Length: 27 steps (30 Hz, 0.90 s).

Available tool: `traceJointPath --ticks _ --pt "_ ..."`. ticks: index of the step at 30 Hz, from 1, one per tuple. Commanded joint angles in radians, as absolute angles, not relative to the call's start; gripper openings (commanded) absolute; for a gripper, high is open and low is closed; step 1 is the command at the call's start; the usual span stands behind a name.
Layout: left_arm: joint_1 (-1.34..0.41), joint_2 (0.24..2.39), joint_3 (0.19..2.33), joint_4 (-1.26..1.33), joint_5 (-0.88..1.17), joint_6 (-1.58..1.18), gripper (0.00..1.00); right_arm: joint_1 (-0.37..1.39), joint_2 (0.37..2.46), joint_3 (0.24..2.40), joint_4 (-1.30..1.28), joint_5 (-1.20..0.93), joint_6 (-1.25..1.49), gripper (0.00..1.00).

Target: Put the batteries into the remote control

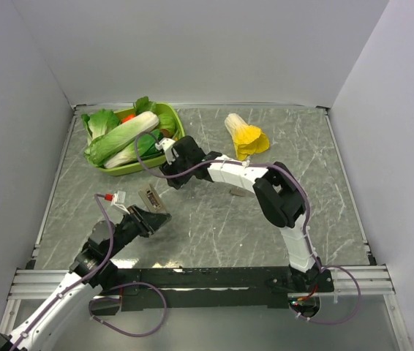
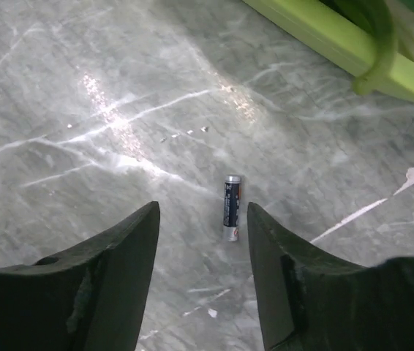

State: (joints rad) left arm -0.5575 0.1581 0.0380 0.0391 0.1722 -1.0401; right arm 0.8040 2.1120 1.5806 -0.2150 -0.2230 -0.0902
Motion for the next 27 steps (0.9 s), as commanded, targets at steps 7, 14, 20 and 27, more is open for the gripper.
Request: traceJointPath --ticks 7,14,20,27 --pt "-0.552 0.115 0.092 0.02 0.183 -1.022 0.01 0.811 2.164 1.618 -0.196 -0.138 -0.094 0.49" --pt "-0.552 0.12 0.087 0.032 0.192 -1.025 0.01 0.813 2.206 1.644 -0.238 -0.143 -0.106 0.36" --pt "-0.552 0.121 0.086 0.034 0.195 -1.025 0.01 0.815 2.212 1.632 -0.239 -0.123 -0.103 0.23" --pt "-0.552 0.12 0.091 0.032 0.198 -1.022 0.01 0.813 2.087 1.508 -0.213 -0.084 -0.095 0.0"
